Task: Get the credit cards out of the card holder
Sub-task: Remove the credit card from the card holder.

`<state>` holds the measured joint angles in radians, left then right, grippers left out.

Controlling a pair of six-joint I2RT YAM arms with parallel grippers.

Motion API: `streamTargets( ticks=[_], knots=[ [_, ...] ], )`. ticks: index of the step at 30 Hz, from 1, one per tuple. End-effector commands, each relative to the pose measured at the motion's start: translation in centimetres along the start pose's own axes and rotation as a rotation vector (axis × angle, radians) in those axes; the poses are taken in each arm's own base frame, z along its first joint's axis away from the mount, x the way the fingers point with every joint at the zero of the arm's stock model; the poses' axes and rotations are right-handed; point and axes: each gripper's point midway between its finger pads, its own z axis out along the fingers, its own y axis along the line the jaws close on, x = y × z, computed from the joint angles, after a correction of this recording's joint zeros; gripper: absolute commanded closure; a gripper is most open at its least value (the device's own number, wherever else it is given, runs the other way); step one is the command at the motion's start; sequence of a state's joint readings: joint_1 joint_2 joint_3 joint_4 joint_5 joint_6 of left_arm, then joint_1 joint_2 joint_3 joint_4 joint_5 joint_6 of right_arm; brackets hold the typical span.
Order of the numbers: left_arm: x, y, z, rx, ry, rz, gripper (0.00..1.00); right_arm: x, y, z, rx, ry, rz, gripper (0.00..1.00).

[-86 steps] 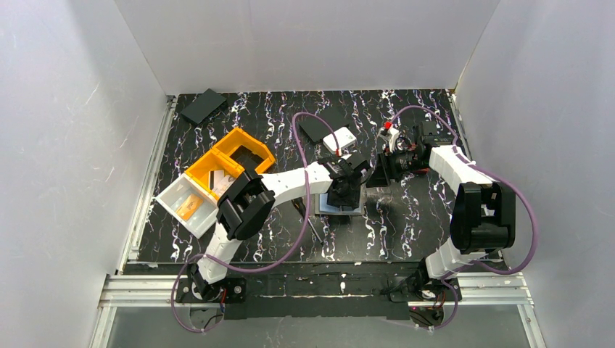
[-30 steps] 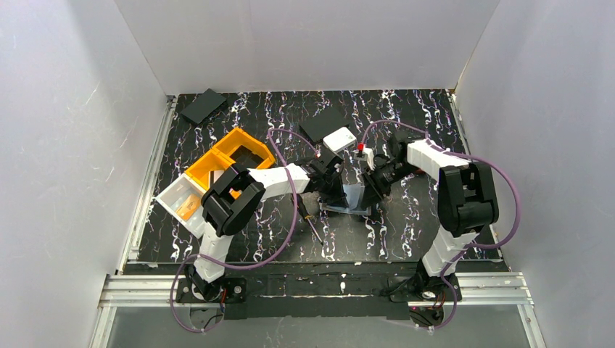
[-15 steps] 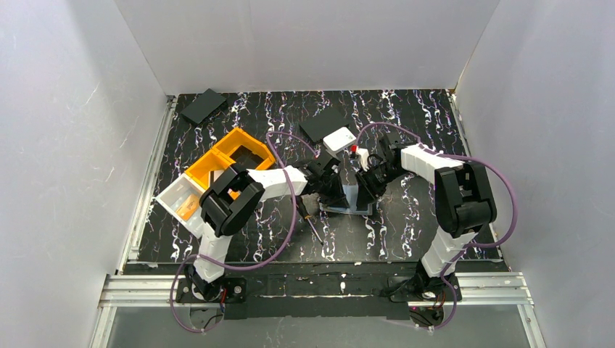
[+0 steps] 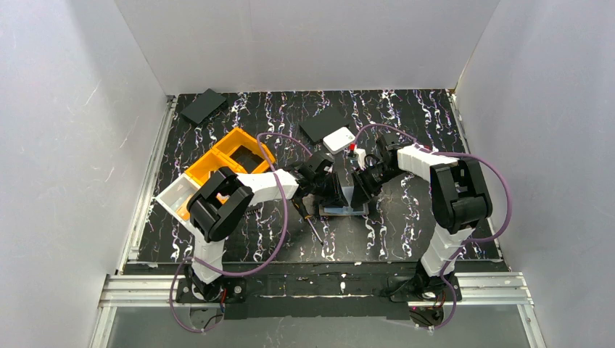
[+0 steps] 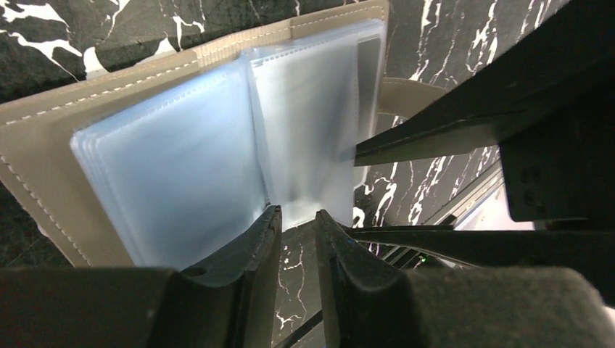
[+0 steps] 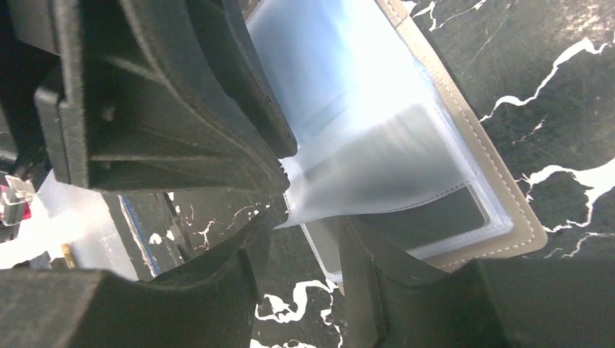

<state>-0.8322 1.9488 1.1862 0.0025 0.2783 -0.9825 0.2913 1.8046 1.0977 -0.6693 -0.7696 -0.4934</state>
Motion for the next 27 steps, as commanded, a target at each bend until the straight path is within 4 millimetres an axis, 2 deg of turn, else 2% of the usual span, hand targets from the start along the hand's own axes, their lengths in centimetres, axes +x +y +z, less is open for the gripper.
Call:
streamTargets(
  ticks=[1,8,10,18,27],
  knots=[
    [-1.0,-1.8,-2.5,0.058,-0.058,0.058,0.75,-0.6,0.7,0.6,-0.064,-0.030,0.034,0.51],
    [-0.6,-1.7,-4.1,0.092,-0.084,0.147,0.66,-0.7,1.1,0.8,-0.094,-0.042,0.081,0.46],
    [-0.3,-1.9,-5.4,0.118,-0.101,0.205,0.65,-1.0,1.6,0.8,-0.119,-0.057,0.092,0.45],
    [-0.5,-1.7,-8.1,0.151,-0.205,0.267,0.65,-1.7,2.3,0.7,-0.142,-0.098,0.110,0.45],
    [0.5,-0.3,-9.0,0.153,-0.219,0.295,0.64,-2.4,3.1,1.3,-0.179,-0.107,0.089,0.45]
  ],
)
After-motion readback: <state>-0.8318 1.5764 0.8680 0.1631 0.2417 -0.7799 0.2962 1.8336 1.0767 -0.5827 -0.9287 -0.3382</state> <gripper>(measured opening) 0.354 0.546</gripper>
